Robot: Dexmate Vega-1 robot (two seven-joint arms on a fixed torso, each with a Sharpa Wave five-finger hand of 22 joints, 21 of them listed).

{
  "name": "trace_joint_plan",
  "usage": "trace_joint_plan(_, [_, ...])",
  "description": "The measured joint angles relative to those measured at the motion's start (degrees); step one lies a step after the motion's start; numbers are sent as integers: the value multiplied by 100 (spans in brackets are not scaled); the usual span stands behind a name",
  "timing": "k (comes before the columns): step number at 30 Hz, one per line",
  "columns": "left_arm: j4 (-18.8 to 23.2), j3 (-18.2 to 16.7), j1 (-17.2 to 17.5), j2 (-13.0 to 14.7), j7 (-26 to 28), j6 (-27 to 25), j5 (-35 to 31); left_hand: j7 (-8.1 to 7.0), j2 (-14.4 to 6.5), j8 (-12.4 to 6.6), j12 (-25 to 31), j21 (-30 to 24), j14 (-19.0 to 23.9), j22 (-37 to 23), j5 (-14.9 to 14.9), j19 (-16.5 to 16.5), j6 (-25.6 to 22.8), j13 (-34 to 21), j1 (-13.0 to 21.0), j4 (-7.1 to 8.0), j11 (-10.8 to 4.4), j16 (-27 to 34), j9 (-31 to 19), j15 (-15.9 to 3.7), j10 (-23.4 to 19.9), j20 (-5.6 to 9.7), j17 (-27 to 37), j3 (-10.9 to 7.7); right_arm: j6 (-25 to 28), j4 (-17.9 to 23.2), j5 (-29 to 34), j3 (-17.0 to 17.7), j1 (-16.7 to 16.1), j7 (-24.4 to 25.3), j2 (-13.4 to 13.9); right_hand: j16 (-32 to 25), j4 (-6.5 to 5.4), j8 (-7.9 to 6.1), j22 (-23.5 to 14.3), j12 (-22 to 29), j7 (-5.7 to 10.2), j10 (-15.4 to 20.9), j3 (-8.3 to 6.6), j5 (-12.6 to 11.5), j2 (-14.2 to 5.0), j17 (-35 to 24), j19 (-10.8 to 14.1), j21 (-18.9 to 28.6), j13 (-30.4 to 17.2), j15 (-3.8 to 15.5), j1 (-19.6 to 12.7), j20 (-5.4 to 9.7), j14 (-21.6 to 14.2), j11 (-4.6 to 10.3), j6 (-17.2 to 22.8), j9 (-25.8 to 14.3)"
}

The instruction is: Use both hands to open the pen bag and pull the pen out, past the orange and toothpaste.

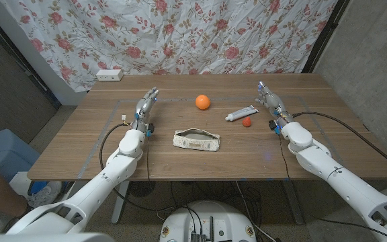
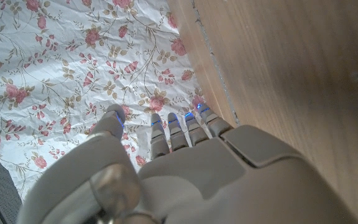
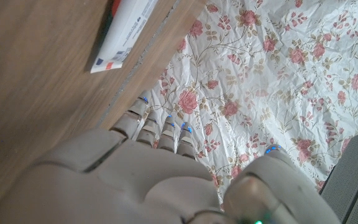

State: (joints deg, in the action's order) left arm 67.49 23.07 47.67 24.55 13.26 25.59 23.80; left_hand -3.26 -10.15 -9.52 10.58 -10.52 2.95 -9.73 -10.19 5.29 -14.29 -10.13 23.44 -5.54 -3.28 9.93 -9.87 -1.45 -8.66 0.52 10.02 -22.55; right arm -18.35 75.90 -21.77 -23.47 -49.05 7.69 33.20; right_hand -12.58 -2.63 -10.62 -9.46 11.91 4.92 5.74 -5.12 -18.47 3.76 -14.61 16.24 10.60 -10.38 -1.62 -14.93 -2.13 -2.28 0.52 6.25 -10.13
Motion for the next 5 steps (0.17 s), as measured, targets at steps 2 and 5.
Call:
trace_joint_plan(2, [-26,-2,-11,-10,-46,27,36,49,-1,0,0,0,-20,0,-22,-47,49,0,-59,32,5,0,0,12,24,-10,0,-32,-46,-30,-60,26,-11,-6,-44,0,-8,0,0,0,0,1,-6,0,-2,0,-9,-23,0,0,2,5,0,-1,0,0])
trace_joint_plan(5, [-69,-3,-23,-26,-100,62,76,123,-11,0,0,0,-35,0,-22,-108,123,0,-142,79,31,0,0,27,51,-11,0,-32,-113,-53,-171,60,-43,-20,-90,0,-32,0,0,0,-32,20,19,29,-61,25,-62,-23,0,0,61,19,0,-21,31,0])
